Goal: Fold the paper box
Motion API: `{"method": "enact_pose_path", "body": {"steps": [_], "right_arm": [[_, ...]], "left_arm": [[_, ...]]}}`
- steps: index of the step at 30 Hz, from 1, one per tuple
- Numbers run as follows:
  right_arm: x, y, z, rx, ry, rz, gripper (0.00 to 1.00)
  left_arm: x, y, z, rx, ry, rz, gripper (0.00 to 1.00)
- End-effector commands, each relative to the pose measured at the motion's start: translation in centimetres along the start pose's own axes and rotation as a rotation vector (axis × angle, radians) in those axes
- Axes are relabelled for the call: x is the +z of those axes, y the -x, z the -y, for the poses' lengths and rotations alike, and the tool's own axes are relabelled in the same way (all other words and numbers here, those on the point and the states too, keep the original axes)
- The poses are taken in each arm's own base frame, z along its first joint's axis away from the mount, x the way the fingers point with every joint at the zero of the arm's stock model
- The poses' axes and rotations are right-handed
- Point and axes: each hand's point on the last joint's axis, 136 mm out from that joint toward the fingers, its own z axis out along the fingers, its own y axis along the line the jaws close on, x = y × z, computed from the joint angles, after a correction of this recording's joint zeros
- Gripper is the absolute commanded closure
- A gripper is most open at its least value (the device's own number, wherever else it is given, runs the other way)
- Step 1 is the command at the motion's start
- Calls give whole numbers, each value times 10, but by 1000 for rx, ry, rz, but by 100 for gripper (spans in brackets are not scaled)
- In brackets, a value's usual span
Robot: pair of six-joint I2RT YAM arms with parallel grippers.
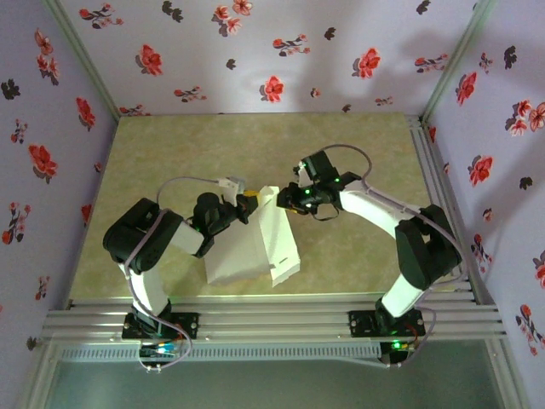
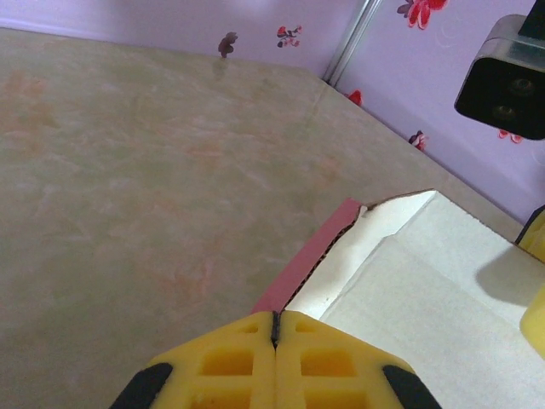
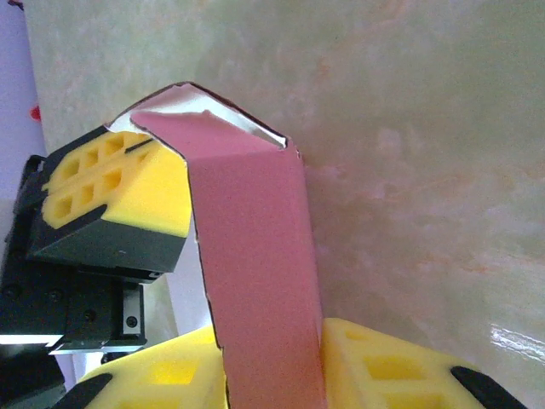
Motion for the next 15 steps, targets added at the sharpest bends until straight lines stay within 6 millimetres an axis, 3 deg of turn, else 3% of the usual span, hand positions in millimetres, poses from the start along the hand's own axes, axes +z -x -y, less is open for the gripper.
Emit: {"method": "enact_pose_path", "body": {"steps": [1, 8, 15], "right_arm": [[3, -3, 5, -23, -57, -22, 69], [-6, 1, -1, -46, -44, -3, 56], [-17, 3, -19, -55, 60, -18, 54]], "left_arm": [[2, 18, 13, 3, -46, 54, 100], [1, 14, 11, 5, -41, 46, 100], [2, 20, 14, 4, -51, 59, 100]]}}
